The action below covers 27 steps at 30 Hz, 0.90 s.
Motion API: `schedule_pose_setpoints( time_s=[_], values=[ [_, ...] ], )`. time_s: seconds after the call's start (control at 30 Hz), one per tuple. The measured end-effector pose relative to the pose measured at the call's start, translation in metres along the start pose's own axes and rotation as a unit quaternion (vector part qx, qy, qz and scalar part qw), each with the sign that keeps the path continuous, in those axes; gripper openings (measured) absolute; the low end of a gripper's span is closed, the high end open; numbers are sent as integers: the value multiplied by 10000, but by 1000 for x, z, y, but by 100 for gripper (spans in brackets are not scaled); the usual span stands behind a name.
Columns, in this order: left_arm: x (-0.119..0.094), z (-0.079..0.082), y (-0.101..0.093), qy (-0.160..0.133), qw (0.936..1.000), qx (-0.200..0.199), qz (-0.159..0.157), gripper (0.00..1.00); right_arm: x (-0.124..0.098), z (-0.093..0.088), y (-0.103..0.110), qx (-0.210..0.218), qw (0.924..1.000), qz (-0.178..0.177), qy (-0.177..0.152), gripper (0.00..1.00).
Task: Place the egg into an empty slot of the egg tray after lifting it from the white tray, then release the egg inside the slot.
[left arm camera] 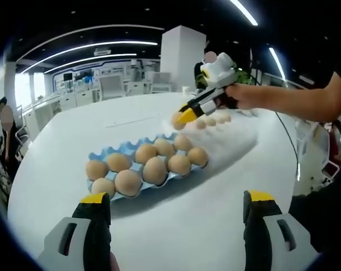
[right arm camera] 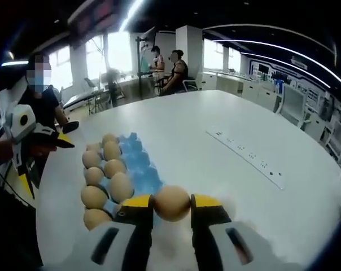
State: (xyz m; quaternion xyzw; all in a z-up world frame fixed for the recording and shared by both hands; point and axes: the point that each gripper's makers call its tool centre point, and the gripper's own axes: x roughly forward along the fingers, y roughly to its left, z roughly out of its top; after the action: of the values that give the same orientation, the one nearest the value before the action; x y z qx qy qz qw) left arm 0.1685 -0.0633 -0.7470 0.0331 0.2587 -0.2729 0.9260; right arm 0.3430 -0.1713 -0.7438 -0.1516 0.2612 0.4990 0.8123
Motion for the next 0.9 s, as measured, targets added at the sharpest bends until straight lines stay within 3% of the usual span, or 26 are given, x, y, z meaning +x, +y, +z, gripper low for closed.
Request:
schedule_pose_setpoints(
  time_s=[0.9],
  values=[
    [-4,-9,7,-22,9999,-132,77,100,33,25,30,-80,9993,350,-140,26]
  ],
)
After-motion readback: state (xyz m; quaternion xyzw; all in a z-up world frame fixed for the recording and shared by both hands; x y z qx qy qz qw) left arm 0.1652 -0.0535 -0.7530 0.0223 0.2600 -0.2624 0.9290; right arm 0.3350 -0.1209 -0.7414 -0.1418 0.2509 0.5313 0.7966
